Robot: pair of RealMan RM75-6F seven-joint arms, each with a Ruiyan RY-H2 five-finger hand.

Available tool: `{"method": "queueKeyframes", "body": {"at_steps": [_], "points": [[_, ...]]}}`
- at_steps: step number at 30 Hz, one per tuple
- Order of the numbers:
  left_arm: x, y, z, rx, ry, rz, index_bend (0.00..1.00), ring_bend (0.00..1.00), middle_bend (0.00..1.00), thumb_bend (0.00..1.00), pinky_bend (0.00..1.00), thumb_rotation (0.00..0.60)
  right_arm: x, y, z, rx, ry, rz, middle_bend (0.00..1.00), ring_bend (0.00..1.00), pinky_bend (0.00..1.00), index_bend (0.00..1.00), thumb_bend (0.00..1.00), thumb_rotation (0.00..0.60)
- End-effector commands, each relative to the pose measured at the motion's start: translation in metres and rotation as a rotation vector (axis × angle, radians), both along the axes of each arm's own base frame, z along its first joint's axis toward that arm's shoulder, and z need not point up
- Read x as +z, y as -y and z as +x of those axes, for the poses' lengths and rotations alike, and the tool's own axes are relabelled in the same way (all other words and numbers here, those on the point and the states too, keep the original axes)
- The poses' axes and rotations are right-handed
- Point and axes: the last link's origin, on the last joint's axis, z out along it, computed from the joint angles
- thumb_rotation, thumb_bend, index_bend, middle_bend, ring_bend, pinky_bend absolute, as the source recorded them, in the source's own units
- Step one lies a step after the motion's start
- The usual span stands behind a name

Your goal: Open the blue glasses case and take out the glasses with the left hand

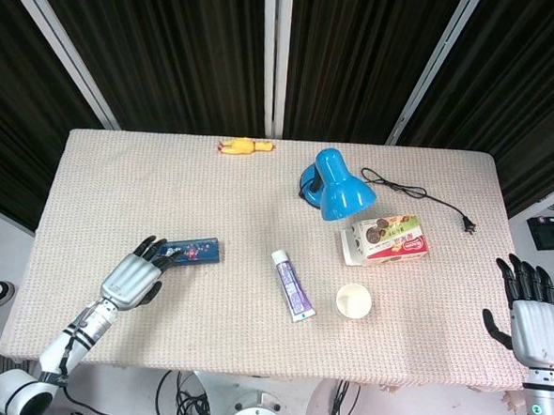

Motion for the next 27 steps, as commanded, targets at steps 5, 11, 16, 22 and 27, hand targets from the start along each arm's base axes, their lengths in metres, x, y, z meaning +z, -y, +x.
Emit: {"method": "queueKeyframes", "body": {"at_steps": [5, 11, 16, 22, 27], "points": [[0.006, 0.001, 0.006, -0.007, 0.032, 0.018, 0.00, 0.00, 0.26, 0.54, 0.00, 0.600, 0.002, -0.001, -0.001, -0.004, -0.002, -0.004, 0.00, 0.00, 0.00, 0.00, 0.30, 0.600], [0.019, 0.000, 0.026, -0.017, 0.175, 0.101, 0.06, 0.03, 0.25, 0.37, 0.08, 0.600, 0.004, -0.001, -0.003, -0.007, -0.005, -0.009, 0.00, 0.00, 0.00, 0.00, 0.30, 0.600], [0.013, -0.007, 0.033, 0.019, 0.267, 0.122, 0.12, 0.11, 0.25, 0.21, 0.19, 0.600, 0.002, 0.001, -0.007, -0.024, -0.006, 0.002, 0.00, 0.00, 0.00, 0.00, 0.30, 0.600], [-0.005, -0.022, 0.035, 0.069, 0.235, 0.133, 0.14, 0.14, 0.29, 0.21, 0.22, 0.600, 0.003, 0.004, -0.007, -0.030, -0.016, 0.004, 0.00, 0.00, 0.00, 0.00, 0.30, 0.600], [-0.018, -0.033, 0.038, 0.099, 0.180, 0.123, 0.19, 0.15, 0.33, 0.25, 0.23, 0.600, 0.013, 0.006, 0.000, -0.008, -0.027, -0.035, 0.00, 0.00, 0.00, 0.00, 0.30, 0.600]]}}
